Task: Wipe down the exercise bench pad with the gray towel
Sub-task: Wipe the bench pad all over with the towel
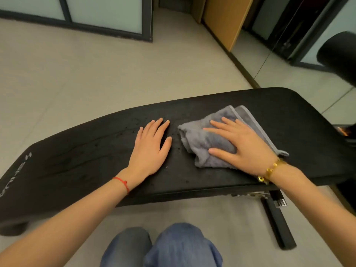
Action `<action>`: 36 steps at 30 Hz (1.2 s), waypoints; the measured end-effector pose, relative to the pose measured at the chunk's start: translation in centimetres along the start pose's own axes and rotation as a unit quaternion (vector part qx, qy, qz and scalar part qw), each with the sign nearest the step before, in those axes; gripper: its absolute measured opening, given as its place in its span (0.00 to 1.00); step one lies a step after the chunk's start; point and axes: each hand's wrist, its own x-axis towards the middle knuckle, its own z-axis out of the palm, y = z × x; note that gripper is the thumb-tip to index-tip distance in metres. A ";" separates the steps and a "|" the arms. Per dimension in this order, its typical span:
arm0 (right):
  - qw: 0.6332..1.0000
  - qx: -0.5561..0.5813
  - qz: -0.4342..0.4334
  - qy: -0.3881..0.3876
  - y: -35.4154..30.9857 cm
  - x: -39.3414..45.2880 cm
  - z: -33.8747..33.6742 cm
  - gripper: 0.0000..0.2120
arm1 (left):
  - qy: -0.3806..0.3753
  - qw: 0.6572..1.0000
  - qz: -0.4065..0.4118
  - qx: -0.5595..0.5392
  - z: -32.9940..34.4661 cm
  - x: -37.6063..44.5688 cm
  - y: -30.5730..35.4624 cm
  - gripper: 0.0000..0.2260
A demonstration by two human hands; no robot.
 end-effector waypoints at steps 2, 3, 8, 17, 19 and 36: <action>1.000 -0.002 0.001 -0.008 -0.8 -3.2 -0.2 0.31 | 0.001 1.000 -0.002 -0.001 0.1 0.0 0.0 0.24; 1.000 0.000 0.002 -0.009 -0.6 -3.6 -0.4 0.31 | 0.000 1.000 -0.004 -0.003 0.1 -0.1 0.0 0.24; 0.995 -0.019 0.092 0.035 2.3 3.0 -0.9 0.29 | 0.003 1.000 -0.004 -0.013 -0.4 -0.1 0.0 0.24; 0.998 -0.025 0.045 0.042 -3.9 -5.5 0.8 0.30 | 0.020 0.999 0.001 -0.033 -0.5 -0.3 -0.2 0.24; 0.998 -0.006 0.055 0.042 -2.7 -3.9 0.2 0.30 | 0.018 0.999 -0.001 -0.032 -0.4 -0.2 -0.2 0.24; 1.000 0.011 0.007 0.012 -1.4 0.0 -0.1 0.29 | 0.021 0.999 -0.011 -0.033 0.0 -0.1 -0.4 0.24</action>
